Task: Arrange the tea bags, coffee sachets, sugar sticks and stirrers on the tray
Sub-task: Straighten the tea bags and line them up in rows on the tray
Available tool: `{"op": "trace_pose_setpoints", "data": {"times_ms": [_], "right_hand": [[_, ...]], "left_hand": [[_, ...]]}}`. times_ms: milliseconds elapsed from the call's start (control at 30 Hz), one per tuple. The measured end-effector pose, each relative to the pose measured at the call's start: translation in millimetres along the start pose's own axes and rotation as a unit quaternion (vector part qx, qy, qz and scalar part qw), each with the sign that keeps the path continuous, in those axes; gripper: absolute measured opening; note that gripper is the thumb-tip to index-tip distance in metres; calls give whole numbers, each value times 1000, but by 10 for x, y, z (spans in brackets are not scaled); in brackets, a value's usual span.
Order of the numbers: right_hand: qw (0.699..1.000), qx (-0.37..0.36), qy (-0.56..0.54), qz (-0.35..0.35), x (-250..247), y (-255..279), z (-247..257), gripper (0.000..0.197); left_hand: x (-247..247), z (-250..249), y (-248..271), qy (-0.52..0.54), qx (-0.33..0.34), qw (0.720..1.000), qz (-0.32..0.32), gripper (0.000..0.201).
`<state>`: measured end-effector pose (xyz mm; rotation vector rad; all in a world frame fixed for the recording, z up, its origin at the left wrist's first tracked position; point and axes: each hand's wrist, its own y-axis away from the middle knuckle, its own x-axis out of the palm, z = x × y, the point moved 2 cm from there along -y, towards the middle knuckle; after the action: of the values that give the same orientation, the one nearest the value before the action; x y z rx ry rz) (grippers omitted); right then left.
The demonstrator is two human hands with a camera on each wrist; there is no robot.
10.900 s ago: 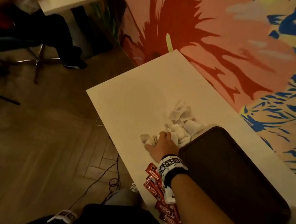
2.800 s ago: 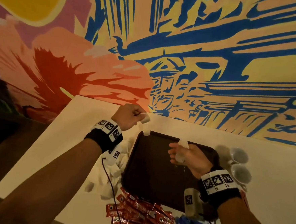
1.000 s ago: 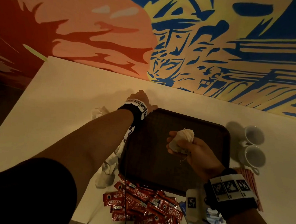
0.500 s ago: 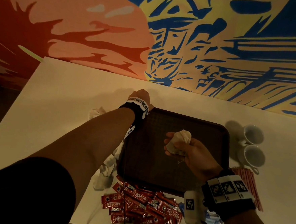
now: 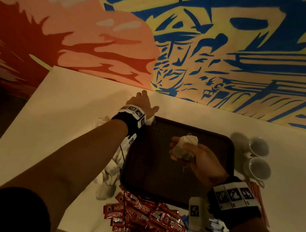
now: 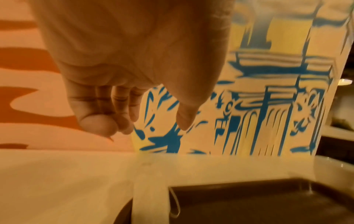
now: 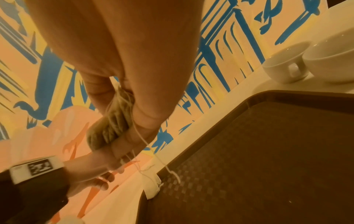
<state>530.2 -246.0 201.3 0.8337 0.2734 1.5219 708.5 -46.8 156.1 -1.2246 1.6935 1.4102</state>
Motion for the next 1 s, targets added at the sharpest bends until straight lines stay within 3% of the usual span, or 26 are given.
{"op": "trace_pose_setpoints", "data": {"times_ms": [100, 167, 267, 367, 500, 800, 1000], "right_hand": [[1000, -26, 1, 18, 15, 60, 79, 31], [998, -45, 13, 30, 32, 98, 118, 31], [997, -69, 23, 26, 58, 176, 155, 30], [995, -90, 30, 23, 101, 287, 195, 26], [992, -116, 34, 41, 158, 486, 276, 27], [980, -164, 86, 67, 161, 898, 451, 23], [979, -180, 86, 53, 30, 1039, 486, 26]], "left_hand": [[-216, 23, 304, 46, 33, 998, -1, 65], [-352, 20, 600, 135, 69, 988, 13, 49], [-498, -51, 1126, 299, 130, 943, 70, 34], [-561, -135, 1597, 378, 176, 902, 110, 30], [-466, -218, 1953, 416, 199, 879, 118, 36], [-377, -434, 2387, 488, 193, 849, 64, 37], [-431, -467, 2635, 476, 187, 858, 42, 19]]}}
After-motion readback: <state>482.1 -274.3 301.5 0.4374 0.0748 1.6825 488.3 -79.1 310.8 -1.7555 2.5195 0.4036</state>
